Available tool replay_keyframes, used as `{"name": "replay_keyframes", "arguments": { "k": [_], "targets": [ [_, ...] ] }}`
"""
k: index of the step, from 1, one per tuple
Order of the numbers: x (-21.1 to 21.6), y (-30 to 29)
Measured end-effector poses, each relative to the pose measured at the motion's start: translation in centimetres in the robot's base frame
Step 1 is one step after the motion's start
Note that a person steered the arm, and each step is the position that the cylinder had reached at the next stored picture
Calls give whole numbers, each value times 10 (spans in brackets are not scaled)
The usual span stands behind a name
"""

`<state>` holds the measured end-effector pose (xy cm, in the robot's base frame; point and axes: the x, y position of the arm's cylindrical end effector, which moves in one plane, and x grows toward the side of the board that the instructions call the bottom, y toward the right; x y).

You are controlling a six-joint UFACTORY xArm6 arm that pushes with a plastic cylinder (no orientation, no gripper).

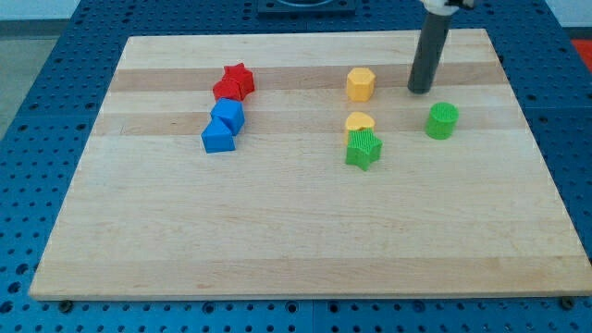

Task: Slide the yellow hexagon closer to the green circle

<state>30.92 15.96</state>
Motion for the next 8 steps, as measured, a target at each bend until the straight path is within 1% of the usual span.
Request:
{"name": "replay_keyframes", "arguments": {
  "k": [1,3,4,5,7,8],
  "targets": [
    [-33,-27],
    [-39,-120],
    [-34,-128],
    [-25,-118],
    [11,-114],
    [13,-90]
  ]
}}
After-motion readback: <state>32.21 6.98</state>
